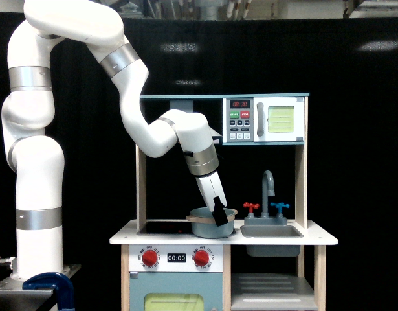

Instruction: Put the bowl inside the kitchen cabinet

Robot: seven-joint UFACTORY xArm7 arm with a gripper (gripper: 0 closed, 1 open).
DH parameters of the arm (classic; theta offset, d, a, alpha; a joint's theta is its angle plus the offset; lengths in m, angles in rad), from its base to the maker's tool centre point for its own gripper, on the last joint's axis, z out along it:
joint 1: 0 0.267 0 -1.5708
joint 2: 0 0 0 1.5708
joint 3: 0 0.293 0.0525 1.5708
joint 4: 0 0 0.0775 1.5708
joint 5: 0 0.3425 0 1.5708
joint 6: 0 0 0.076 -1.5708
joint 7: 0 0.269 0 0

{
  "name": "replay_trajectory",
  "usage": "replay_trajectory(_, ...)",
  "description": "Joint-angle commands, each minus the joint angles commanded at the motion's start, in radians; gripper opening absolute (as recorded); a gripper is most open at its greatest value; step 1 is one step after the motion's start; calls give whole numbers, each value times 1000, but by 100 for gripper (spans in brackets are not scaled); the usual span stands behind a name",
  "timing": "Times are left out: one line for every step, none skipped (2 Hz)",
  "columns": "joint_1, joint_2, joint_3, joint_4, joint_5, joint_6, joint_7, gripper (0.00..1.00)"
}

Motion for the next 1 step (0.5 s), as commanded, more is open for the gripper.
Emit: replay_trajectory(-4, 24, 20, 4, 54, -10, -38, 0)
